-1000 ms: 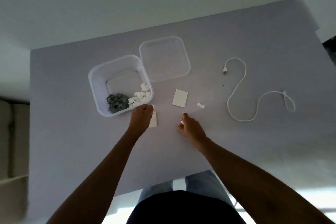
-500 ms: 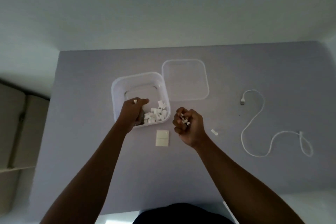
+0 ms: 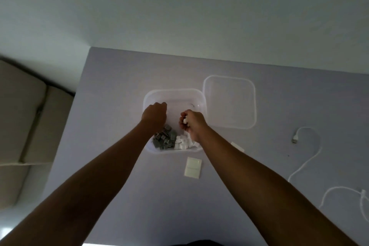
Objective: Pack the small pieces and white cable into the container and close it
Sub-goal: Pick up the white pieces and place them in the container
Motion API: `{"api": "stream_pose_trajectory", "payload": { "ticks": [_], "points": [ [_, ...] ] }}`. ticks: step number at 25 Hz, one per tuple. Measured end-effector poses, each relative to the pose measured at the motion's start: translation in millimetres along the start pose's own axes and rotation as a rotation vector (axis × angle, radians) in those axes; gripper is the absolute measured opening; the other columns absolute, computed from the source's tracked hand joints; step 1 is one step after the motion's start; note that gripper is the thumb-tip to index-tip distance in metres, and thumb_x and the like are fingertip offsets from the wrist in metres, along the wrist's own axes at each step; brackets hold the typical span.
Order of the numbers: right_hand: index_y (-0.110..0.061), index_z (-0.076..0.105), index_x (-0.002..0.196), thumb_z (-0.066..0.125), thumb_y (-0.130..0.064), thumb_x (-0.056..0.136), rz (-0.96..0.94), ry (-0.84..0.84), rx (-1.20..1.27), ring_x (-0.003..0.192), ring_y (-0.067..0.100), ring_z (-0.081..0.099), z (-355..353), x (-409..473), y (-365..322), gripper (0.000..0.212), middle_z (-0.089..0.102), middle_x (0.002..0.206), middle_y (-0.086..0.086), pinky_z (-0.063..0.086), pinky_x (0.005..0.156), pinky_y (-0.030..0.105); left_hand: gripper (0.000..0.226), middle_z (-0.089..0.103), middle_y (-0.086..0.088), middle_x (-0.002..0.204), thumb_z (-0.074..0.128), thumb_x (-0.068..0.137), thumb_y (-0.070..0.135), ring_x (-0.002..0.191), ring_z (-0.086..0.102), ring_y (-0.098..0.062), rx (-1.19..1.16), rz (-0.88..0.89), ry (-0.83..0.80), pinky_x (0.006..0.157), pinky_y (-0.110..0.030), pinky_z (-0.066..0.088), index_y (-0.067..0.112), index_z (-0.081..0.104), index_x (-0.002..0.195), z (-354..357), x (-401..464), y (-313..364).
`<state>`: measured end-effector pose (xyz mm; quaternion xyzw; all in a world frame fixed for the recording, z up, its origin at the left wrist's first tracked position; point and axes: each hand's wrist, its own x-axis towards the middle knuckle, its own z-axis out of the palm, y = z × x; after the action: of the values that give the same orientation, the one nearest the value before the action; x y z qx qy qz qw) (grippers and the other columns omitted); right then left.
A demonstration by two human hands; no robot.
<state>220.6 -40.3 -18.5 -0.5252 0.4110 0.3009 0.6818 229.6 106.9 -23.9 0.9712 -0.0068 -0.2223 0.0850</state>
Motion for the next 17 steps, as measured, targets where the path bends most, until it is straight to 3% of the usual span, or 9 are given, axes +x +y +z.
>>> {"api": "stream_pose_trajectory", "payload": {
  "ticks": [3,8,11,13,15,17],
  "points": [
    [-0.001,0.060,0.090,0.041,-0.002,0.094,0.022,0.011,-0.014,0.073,0.026,0.059,13.8,21.7,-6.3,0.019,0.058,0.074,0.015,0.056,0.059,0.030,0.028,0.057,-0.019,0.116,0.051,0.092,0.007,0.106,0.060,-0.035,0.051,0.038,-0.046,0.087,-0.042,0.053,0.004,0.052,0.120,2.9,8.3,-2.3],
    [0.001,0.061,0.093,0.045,0.001,0.087,0.028,-0.042,-0.027,0.077,0.029,0.063,35.1,30.3,-17.5,0.017,0.061,0.082,0.020,0.057,0.066,0.036,0.035,0.052,-0.021,0.120,0.057,0.086,-0.002,0.113,0.052,-0.036,-0.021,0.040,0.038,0.090,-0.041,0.052,0.002,0.052,0.121,-0.8,-0.1,-3.8],
    [-0.001,0.059,0.107,0.047,-0.011,0.096,0.042,-0.081,-0.021,0.101,0.033,0.065,45.0,31.3,-17.3,0.020,0.065,0.106,0.021,0.055,0.071,0.037,0.040,0.054,-0.020,0.121,0.060,0.080,-0.008,0.111,0.051,-0.035,-0.207,0.088,0.376,0.085,-0.044,0.053,0.002,0.058,0.118,-4.7,-14.2,-11.5],
    [-0.002,0.056,0.120,0.046,-0.023,0.099,0.044,-0.120,-0.034,0.104,0.032,0.064,50.5,32.7,-16.3,0.032,0.063,0.118,0.020,0.053,0.078,0.038,0.043,0.050,-0.019,0.128,0.063,0.085,0.003,0.116,0.048,-0.036,-0.273,-0.028,0.561,0.090,-0.044,0.049,0.005,0.053,0.127,-1.9,-22.1,-17.8],
    [-0.003,0.057,0.122,0.046,-0.035,0.100,0.037,-0.145,-0.078,0.096,0.029,0.065,52.9,30.6,-16.1,0.040,0.065,0.116,0.019,0.053,0.075,0.037,0.050,0.043,-0.020,0.137,0.056,0.095,0.018,0.124,0.044,-0.036,-0.501,-0.228,0.478,0.096,-0.043,0.043,0.006,0.039,0.139,3.8,-28.8,-20.7],
    [-0.003,0.059,0.119,0.044,-0.040,0.101,0.035,-0.158,-0.124,0.089,0.026,0.064,52.9,25.1,-16.8,0.044,0.067,0.104,0.015,0.053,0.068,0.035,0.048,0.049,-0.022,0.134,0.045,0.100,0.022,0.118,0.051,-0.038,-0.693,-0.329,0.305,0.091,-0.044,0.044,0.011,0.030,0.145,10.4,-32.3,-21.1]
  ]
}}
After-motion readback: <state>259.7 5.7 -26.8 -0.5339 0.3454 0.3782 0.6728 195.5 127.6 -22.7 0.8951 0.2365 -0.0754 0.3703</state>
